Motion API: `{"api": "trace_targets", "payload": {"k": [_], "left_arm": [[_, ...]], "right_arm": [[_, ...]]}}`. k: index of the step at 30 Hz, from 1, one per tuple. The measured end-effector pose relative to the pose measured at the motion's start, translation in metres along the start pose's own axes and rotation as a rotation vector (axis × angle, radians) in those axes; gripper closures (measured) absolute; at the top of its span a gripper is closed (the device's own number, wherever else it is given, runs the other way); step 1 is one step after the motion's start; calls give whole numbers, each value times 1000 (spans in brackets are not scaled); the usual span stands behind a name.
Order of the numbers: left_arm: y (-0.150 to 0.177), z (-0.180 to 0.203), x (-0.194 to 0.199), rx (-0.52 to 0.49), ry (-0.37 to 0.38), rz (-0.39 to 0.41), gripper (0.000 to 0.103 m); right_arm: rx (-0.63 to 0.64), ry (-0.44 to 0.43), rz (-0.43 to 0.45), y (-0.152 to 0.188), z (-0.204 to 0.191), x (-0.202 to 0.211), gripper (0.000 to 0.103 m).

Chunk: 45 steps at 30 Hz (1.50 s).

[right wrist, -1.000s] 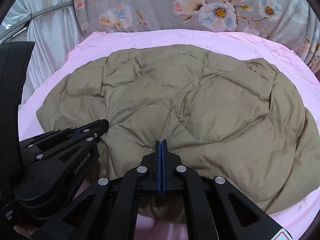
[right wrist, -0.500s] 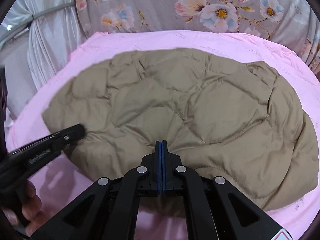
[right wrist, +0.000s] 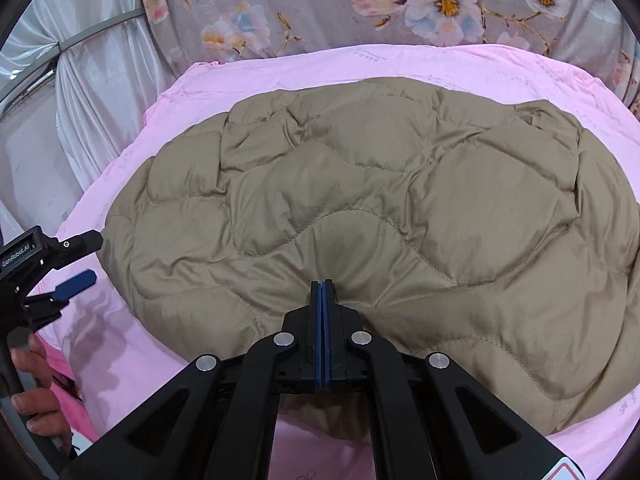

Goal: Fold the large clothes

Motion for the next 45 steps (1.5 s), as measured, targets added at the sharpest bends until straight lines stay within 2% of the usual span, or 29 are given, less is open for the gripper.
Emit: {"api": "trace_targets", "payload": {"k": [3, 6, 7, 9, 11, 12, 13, 14, 15, 16, 19, 25, 27, 29, 31, 32, 34, 35, 37, 39, 42, 45], "left_arm": [[2, -3, -21, 65, 60, -63, 36], [-1, -1, -36, 97, 90, -81, 33], [-3, 1, -40, 104, 102, -85, 29], [-6, 6, -48, 106, 102, -89, 26], [-9, 12, -54, 91, 88, -90, 27], [-10, 16, -54, 80, 81, -89, 35], [-10, 19, -52, 60, 74, -84, 45], [-11, 22, -50, 38, 67, -75, 52], [-12, 26, -44, 7, 70, -60, 64], [-12, 29, -39, -15, 74, -46, 73], [-14, 46, -16, -82, 102, -4, 84], [-10, 111, 43, -305, 184, 115, 89], [-6, 135, 57, -371, 218, 143, 90], [1, 160, 69, -443, 237, 168, 90], [10, 186, 71, -514, 235, 180, 90], [14, 198, 69, -544, 220, 183, 90], [21, 215, 66, -589, 203, 193, 90], [23, 222, 67, -604, 207, 195, 90], [25, 230, 70, -626, 215, 198, 90], [30, 240, 72, -654, 217, 205, 90], [42, 254, 69, -680, 238, 186, 90], [57, 271, 62, -711, 252, 164, 90]], "right_arm": [[16, 9, 6, 1, -2, -1, 102], [10, 5, 7, 1, -1, -1, 102], [2, 0, 7, 2, -1, -1, 102], [-11, -6, 5, 1, -1, 2, 102], [-22, 7, 8, 0, -2, 7, 103], [-26, 17, 11, -1, -3, 10, 103], [-30, 30, 16, -2, -2, 13, 103], [-33, 45, 17, -2, -2, 15, 102], [-38, 65, 10, -2, 0, 16, 103], [-48, 79, 0, -2, 2, 15, 103], [-82, 65, -32, -2, 7, 9, 102], [-92, -40, -56, -13, 2, -9, 96], [-103, -101, -72, -19, -1, -19, 96], [-128, -205, -90, -25, -5, -32, 96], [-163, -290, -108, -32, -6, -42, 96], [-182, -306, -119, -35, -4, -43, 96], [-226, -319, -111, -36, 4, -30, 97], [-236, -316, -80, -34, 11, -15, 97], [-220, -250, -29, -29, 25, 12, 97], [-233, -182, -20, -20, 41, 26, 97], [-309, -199, -68, -7, 62, 13, 97], [-299, -211, -60, -5, 60, -2, 97]]}}
Point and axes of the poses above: each gripper's, at about its wrist camera, not at the fingertips, and x roughly against the way its jaws point, z to its right, y to its underside, the point moved 1 cm from there along -x, roughly the way its jaws point, and after that the axes turned 1 degree about -y, right-handed, at the moved point
